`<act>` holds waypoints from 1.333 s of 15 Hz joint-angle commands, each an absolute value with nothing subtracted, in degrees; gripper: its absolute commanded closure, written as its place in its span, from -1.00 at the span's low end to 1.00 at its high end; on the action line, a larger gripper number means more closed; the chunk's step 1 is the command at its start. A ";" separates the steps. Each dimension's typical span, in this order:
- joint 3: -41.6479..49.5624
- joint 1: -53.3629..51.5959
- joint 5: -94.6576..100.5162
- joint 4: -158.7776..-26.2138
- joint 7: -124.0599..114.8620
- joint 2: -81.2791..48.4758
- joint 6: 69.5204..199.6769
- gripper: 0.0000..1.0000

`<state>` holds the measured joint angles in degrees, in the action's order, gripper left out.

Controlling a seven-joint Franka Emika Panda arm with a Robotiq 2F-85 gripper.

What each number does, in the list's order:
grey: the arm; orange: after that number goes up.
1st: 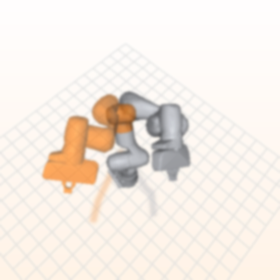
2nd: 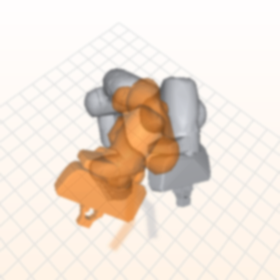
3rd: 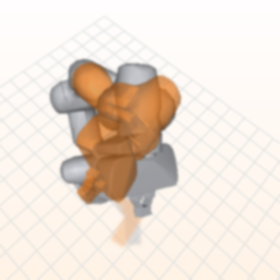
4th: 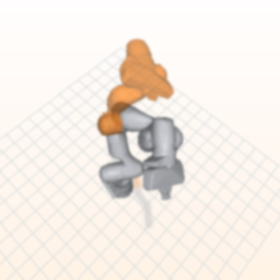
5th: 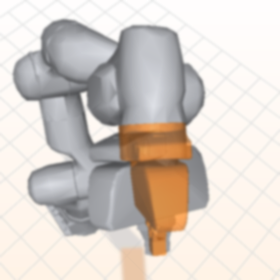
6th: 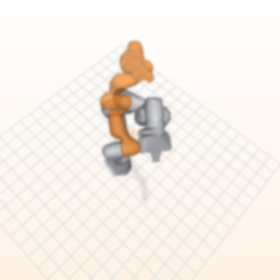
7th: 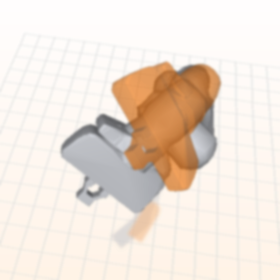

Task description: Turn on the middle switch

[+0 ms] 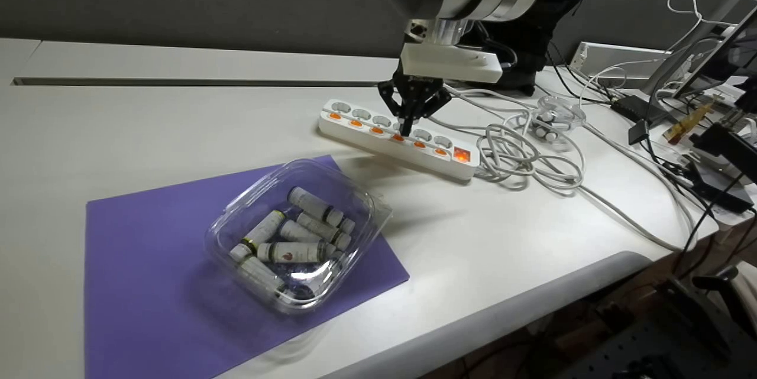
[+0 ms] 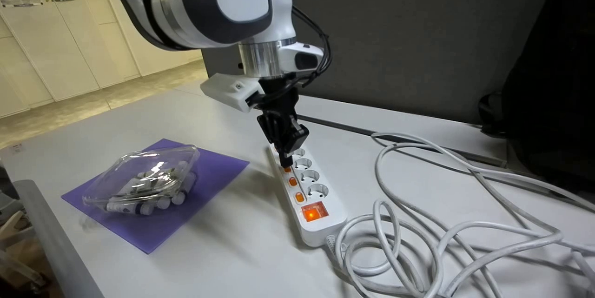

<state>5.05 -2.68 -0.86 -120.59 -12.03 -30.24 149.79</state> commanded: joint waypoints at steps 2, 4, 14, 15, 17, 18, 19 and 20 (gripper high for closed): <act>4.88 -2.47 -0.32 -118.37 -11.35 -32.14 148.72 1.00; 4.60 -2.28 -0.24 -118.05 -10.15 -32.80 149.49 1.00; 1.23 -0.16 -1.17 -119.13 -0.83 -32.05 154.44 1.00; 1.03 -0.04 -1.19 -119.15 -0.53 -32.05 154.71 1.00; 0.55 0.43 -1.63 -119.06 -0.20 -32.18 154.91 1.00; 0.31 0.75 -1.96 -119.04 -0.07 -32.25 154.80 1.00; 0.22 0.92 -2.12 -119.07 -0.15 -32.26 154.79 1.00; 0.05 1.25 -2.48 -119.08 -0.26 -32.27 154.79 1.00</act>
<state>1.17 -0.34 -1.25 -119.36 -0.92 -32.15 154.56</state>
